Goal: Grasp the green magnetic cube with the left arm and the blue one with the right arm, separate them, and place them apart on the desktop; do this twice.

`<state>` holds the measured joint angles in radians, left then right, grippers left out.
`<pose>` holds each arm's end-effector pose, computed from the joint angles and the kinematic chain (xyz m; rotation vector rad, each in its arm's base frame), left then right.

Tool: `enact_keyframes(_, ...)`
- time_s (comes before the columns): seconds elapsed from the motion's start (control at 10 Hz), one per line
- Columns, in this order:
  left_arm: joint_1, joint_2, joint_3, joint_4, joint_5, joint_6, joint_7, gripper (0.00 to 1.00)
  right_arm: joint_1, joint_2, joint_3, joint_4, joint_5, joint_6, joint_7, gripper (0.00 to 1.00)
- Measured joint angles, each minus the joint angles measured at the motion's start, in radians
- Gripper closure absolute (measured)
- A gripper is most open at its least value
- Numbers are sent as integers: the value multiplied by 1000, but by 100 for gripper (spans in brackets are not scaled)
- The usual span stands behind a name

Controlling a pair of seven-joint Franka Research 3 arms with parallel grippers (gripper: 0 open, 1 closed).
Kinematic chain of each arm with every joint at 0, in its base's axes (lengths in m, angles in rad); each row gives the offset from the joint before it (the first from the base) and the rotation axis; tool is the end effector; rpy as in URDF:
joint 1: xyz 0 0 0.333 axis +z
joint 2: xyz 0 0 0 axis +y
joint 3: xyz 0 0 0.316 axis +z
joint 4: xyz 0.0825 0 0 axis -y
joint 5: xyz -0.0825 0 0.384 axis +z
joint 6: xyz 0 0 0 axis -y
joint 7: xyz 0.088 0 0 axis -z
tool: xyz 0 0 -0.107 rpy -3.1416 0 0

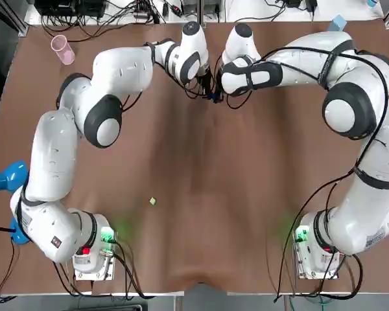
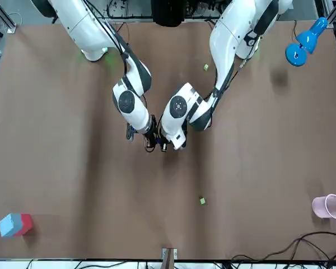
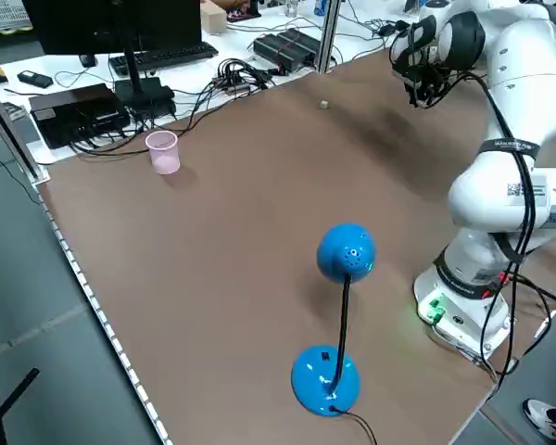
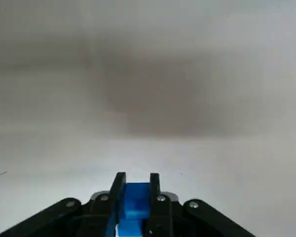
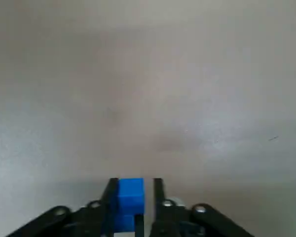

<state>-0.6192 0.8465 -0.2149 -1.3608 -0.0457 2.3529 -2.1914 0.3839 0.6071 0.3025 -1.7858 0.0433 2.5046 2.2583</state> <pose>0.5330 -0.5321 0.2357 2.1932 1.9845 -0.2670 0.5313 0.4109 0.2396 -1.9994 2.2040 0.2704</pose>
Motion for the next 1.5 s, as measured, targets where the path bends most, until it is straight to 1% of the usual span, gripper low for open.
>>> enact_keyframes(0.4,0,-1,0,0,0,-1,0,77,0,0,0,2,-2,0,1,77)
enact_keyframes(0.7,0,-1,-1,0,0,-2,0,77,-6,-5,-1,2,-28,-11,-25,77)
enact_keyframes(0.8,0,-1,-1,0,0,-2,0,77,-7,-16,-1,-10,-31,-20,-59,77)
enact_keyframes(0.9,0,-1,-1,0,0,-2,0,77,-8,-36,-1,-39,-37,-24,-99,77)
enact_keyframes(1.1,-6,-1,-1,-5,0,-5,0,77,-16,-108,3,-149,-50,-26,-215,77)
enact_keyframes(1.2,-13,0,-1,-11,0,-7,0,77,-21,-160,18,-222,-51,-26,-277,77)
enact_keyframes(1.3,-20,3,-1,-15,0,-7,0,77,-25,-220,47,-300,-51,-26,-325,77)
enact_keyframes(1.4,-26,10,-2,-16,0,-7,0,77,-29,-286,89,-386,-52,-28,-371,77)
enact_keyframes(1.5,-36,18,-2,-17,-3,-2,0,77,-30,-347,140,-472,-53,-29,-408,77)
